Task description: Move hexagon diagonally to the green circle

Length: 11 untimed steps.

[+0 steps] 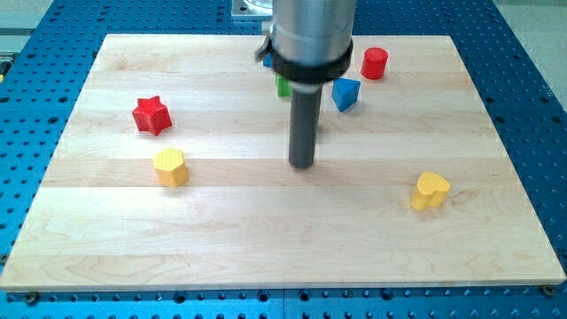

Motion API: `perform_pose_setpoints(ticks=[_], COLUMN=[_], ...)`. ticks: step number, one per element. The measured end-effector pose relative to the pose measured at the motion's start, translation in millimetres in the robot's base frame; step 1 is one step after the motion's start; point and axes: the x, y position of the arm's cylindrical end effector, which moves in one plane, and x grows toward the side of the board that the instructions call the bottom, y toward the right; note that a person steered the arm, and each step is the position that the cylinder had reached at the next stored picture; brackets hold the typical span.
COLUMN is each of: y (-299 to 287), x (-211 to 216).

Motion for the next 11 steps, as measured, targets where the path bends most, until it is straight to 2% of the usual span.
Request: perform_pose_setpoints(ticks=[1,2,3,4,6,7,9,10,11], y=[-90,-210,-254,-246,-89,-118,-38,-35,-51], x=[85,92,55,19,-8,-6,-17,-17,-47])
